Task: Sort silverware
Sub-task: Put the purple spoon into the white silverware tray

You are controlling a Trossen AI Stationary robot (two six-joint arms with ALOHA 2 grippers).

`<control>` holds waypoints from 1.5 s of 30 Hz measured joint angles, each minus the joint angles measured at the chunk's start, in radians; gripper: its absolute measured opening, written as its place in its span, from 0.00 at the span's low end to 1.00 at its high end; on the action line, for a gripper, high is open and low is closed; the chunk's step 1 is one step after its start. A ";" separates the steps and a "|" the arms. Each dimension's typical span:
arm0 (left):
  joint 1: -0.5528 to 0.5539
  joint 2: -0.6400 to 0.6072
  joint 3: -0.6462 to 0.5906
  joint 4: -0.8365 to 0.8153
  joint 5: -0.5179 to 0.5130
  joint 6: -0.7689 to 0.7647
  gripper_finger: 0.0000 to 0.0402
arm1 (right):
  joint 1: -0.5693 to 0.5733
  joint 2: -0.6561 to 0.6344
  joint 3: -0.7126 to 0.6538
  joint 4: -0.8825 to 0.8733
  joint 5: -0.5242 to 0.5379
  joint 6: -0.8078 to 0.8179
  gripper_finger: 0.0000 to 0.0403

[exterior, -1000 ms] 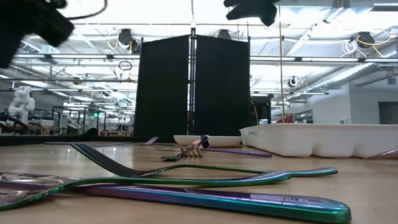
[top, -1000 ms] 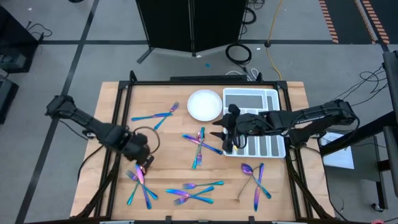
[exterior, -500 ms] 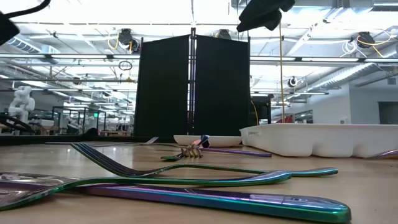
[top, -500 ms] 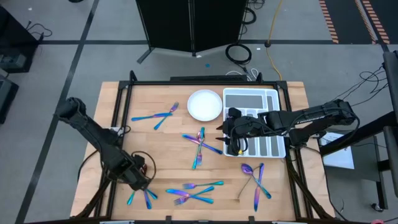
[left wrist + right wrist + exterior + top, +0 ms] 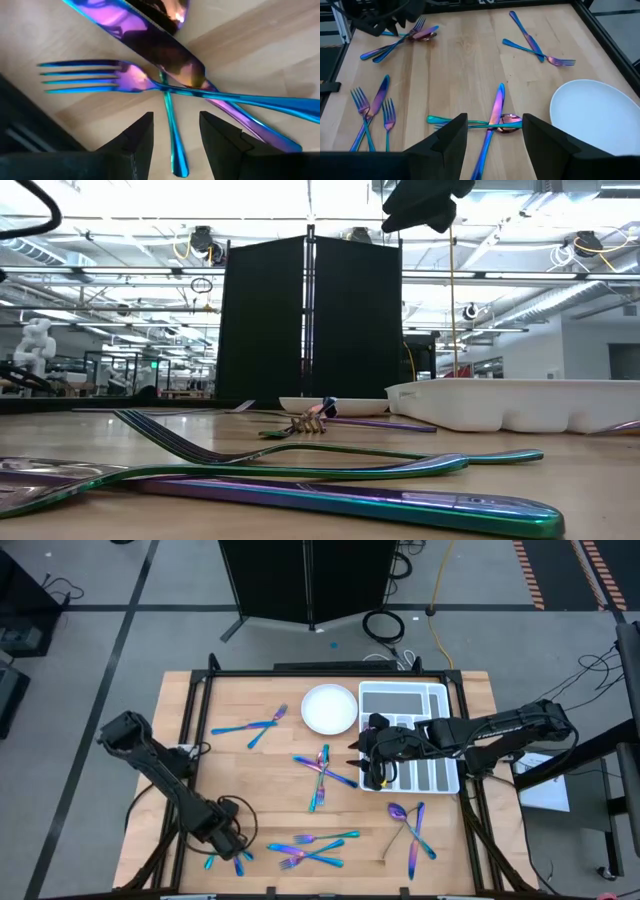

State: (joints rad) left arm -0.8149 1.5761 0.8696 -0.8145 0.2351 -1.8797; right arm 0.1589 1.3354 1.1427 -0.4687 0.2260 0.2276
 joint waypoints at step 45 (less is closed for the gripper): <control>0.026 0.009 -0.056 0.074 0.039 0.082 0.01 | 0.000 0.001 0.000 0.000 0.000 -0.004 0.45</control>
State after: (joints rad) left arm -0.7885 1.5850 0.8135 -0.7408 0.2739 -1.7977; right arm 0.1588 1.3360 1.1427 -0.4683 0.2264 0.2237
